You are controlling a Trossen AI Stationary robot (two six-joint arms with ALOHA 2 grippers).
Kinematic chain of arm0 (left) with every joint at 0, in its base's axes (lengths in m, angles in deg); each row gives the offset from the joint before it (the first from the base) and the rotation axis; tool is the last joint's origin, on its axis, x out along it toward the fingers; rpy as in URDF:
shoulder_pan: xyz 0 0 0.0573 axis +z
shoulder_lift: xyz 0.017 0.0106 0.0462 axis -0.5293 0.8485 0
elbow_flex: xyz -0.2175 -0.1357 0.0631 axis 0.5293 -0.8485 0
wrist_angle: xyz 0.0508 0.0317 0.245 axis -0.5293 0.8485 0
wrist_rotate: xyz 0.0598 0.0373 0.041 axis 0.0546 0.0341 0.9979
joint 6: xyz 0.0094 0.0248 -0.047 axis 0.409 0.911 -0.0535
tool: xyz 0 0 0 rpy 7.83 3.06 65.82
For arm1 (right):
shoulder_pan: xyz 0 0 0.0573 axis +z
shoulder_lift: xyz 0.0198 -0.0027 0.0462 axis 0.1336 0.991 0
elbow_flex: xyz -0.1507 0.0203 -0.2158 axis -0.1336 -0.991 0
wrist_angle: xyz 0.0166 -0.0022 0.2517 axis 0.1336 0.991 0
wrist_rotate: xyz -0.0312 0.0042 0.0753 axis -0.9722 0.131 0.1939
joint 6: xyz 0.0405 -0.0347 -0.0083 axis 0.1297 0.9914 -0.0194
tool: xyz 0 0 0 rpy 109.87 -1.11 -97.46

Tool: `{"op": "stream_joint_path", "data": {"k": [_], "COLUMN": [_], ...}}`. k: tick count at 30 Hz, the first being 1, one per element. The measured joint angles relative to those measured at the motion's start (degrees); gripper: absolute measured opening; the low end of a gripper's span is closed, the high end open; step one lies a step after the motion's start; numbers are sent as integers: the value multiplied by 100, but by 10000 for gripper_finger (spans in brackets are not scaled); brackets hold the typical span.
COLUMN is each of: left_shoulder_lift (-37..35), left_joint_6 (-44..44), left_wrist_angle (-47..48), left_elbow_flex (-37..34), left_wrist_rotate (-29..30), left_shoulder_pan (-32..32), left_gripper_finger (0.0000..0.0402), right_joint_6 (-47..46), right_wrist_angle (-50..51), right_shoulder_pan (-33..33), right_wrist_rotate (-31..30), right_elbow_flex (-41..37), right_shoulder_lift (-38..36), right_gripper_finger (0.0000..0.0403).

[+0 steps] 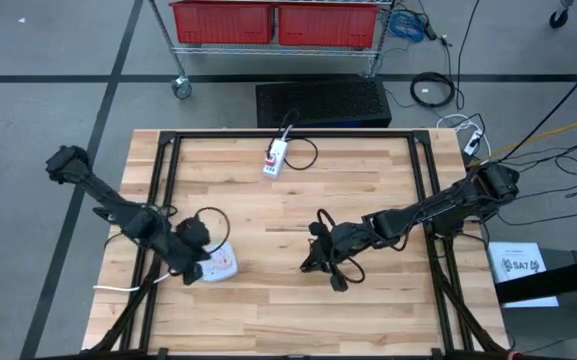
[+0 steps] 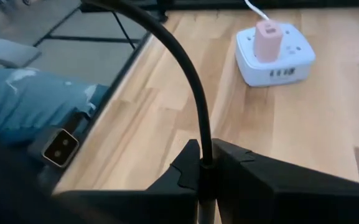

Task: Insert USB
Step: Insert the black charger cable into the light pink charger adapter

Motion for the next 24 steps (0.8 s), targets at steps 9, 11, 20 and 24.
{"op": "stream_joint_path", "data": {"k": [9, 11, 20, 24], "left_shoulder_lift": [753, 995, 1972, 2277], "left_joint_6": [-1855, -2121, -2046, -1428], "left_wrist_angle": [522, 546, 377, -104], "left_elbow_flex": [-211, -290, -388, -388], "left_wrist_rotate": [-225, -241, 430, 1012], "left_shoulder_pan": [-1000, -1086, -931, -630], "left_gripper_finger": [2, 2, 2, 2], "right_joint_6": [79, 81, 467, 713], "right_wrist_angle": [344, 511, 594, 143], "right_shoulder_pan": [-21, -48, -457, -730], "right_wrist_rotate": [-134, -132, 53, 592], "right_elbow_flex": [-2, -2, -2, -2], "right_shoulder_lift": [0, 0, 0, 0], "right_gripper_finger": [2, 2, 2, 2]}}
